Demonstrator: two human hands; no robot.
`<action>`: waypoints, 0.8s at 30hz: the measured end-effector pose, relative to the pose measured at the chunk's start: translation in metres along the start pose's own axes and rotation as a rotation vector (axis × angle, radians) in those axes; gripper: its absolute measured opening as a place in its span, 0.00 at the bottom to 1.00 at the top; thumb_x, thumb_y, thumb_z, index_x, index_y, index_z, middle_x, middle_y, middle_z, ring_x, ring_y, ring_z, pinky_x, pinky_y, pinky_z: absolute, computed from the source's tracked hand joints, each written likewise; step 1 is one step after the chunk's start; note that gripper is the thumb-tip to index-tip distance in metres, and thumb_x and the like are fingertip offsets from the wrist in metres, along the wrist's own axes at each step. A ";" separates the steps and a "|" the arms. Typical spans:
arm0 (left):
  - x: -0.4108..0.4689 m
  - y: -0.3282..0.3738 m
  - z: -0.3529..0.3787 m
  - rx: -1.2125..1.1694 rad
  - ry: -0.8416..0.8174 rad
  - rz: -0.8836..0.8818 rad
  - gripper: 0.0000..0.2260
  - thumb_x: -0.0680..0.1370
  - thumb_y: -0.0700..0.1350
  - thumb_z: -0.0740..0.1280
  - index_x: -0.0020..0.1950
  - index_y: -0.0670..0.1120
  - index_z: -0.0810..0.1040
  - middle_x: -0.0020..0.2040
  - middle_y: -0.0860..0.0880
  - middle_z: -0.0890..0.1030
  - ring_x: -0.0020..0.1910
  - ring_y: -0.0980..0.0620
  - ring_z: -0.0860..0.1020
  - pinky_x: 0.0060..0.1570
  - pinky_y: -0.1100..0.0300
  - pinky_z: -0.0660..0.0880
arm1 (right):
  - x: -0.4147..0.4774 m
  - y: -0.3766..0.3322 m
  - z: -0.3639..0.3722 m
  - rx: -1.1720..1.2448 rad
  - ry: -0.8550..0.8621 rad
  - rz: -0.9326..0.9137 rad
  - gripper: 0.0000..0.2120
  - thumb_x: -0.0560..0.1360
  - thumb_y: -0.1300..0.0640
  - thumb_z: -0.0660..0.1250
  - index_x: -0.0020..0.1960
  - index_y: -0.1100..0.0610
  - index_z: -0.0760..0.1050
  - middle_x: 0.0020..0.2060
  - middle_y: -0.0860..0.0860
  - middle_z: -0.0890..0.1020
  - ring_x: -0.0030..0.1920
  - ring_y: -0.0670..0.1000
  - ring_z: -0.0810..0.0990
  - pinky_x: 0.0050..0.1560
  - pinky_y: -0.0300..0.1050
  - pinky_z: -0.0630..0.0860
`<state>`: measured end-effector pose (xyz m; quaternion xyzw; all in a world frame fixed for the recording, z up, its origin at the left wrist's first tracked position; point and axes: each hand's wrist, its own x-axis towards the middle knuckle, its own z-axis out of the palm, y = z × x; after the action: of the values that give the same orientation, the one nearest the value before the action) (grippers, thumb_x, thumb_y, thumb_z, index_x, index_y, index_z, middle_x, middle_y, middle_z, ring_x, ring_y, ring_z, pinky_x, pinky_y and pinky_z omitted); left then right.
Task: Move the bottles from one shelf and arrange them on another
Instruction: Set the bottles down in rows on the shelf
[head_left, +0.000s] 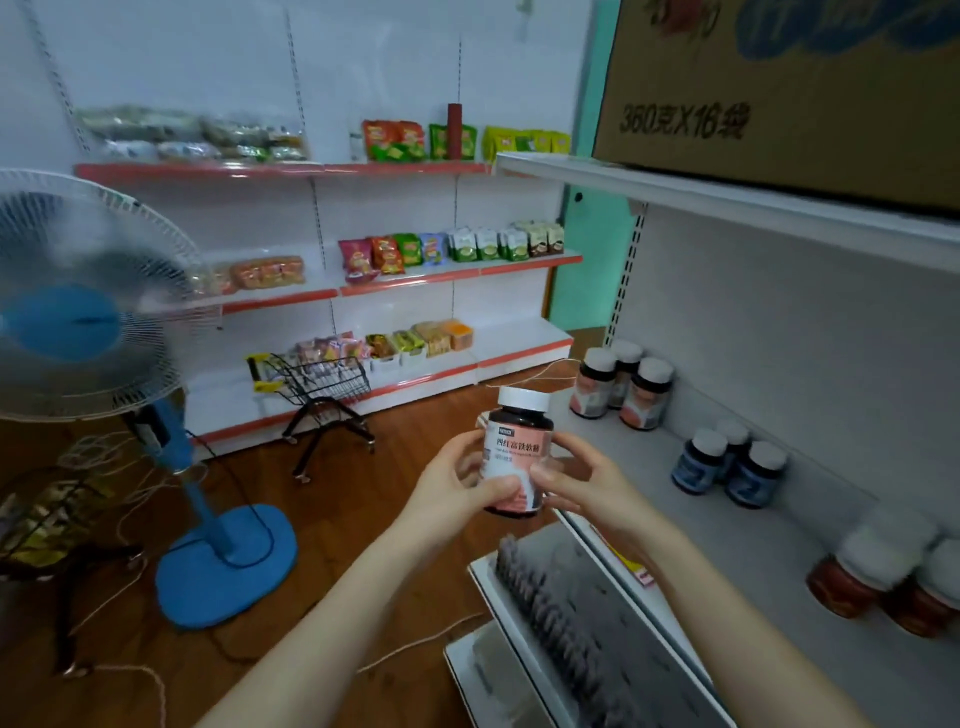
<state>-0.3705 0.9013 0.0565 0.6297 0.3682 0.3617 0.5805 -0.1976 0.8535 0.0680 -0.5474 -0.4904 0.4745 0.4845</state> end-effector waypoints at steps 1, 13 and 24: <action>0.014 -0.002 -0.002 0.007 -0.017 -0.005 0.28 0.69 0.45 0.72 0.66 0.49 0.66 0.62 0.51 0.75 0.60 0.54 0.75 0.55 0.62 0.75 | 0.010 0.001 -0.002 -0.015 0.025 0.007 0.19 0.68 0.56 0.72 0.54 0.40 0.71 0.51 0.48 0.80 0.55 0.50 0.79 0.56 0.49 0.78; 0.164 -0.018 0.022 0.066 -0.211 -0.032 0.24 0.71 0.44 0.71 0.64 0.48 0.66 0.55 0.54 0.75 0.49 0.61 0.76 0.37 0.76 0.74 | 0.108 0.014 -0.072 -0.125 0.196 0.042 0.19 0.71 0.56 0.69 0.56 0.38 0.69 0.53 0.46 0.80 0.53 0.45 0.79 0.48 0.40 0.76; 0.238 -0.038 0.046 0.182 -0.401 0.007 0.23 0.70 0.44 0.72 0.63 0.51 0.70 0.56 0.52 0.79 0.50 0.58 0.77 0.42 0.70 0.76 | 0.138 0.031 -0.101 -0.204 0.397 0.074 0.23 0.70 0.54 0.72 0.64 0.49 0.71 0.57 0.45 0.80 0.54 0.40 0.80 0.52 0.37 0.79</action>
<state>-0.2205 1.0929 0.0225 0.7401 0.2743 0.1964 0.5818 -0.0852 0.9826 0.0390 -0.6941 -0.4102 0.3227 0.4958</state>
